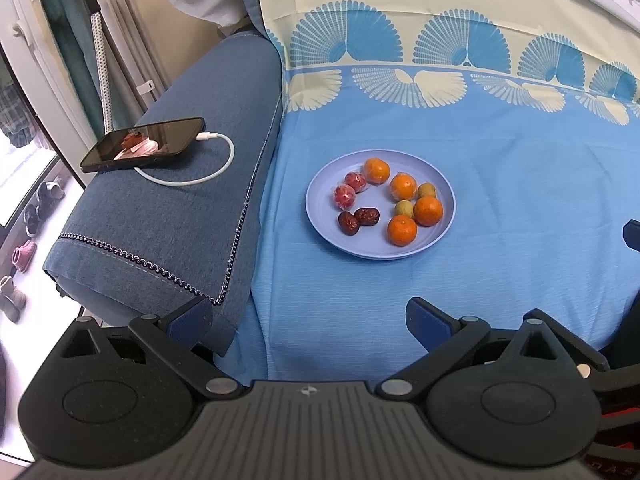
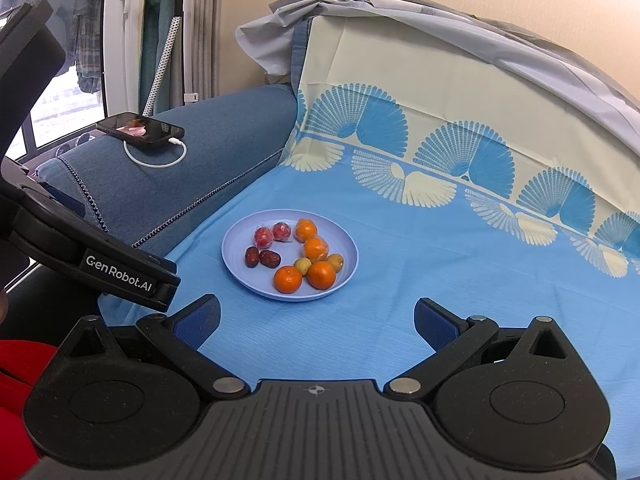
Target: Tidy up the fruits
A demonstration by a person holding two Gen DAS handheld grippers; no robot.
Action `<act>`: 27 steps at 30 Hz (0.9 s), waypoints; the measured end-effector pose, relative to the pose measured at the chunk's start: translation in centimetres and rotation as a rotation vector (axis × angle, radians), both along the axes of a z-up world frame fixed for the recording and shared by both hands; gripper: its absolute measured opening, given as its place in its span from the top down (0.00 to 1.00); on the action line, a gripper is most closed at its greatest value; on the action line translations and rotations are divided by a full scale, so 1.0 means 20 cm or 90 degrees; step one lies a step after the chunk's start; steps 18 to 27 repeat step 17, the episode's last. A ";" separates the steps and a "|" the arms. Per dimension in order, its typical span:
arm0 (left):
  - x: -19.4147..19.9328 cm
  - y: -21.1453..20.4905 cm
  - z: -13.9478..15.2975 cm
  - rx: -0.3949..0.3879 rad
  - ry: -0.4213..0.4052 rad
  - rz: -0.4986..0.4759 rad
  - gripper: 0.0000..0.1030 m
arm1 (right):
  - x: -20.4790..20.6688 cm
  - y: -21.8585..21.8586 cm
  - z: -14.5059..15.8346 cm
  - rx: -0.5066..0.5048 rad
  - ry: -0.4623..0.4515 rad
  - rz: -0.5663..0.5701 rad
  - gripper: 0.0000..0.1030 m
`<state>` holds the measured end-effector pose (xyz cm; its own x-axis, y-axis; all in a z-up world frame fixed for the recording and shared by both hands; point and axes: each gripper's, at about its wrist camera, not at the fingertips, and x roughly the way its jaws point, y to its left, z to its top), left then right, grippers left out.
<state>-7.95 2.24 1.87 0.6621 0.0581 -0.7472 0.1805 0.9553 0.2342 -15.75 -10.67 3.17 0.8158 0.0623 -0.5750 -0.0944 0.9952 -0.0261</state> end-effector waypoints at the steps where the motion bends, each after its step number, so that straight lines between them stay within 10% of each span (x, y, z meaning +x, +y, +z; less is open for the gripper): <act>1: 0.00 0.00 0.00 0.000 -0.001 -0.001 0.00 | 0.00 0.00 0.00 0.001 -0.001 0.000 0.01; 27: -0.01 0.00 0.03 -0.021 -0.019 -0.002 0.00 | 0.00 -0.05 0.00 0.014 -0.020 -0.032 0.01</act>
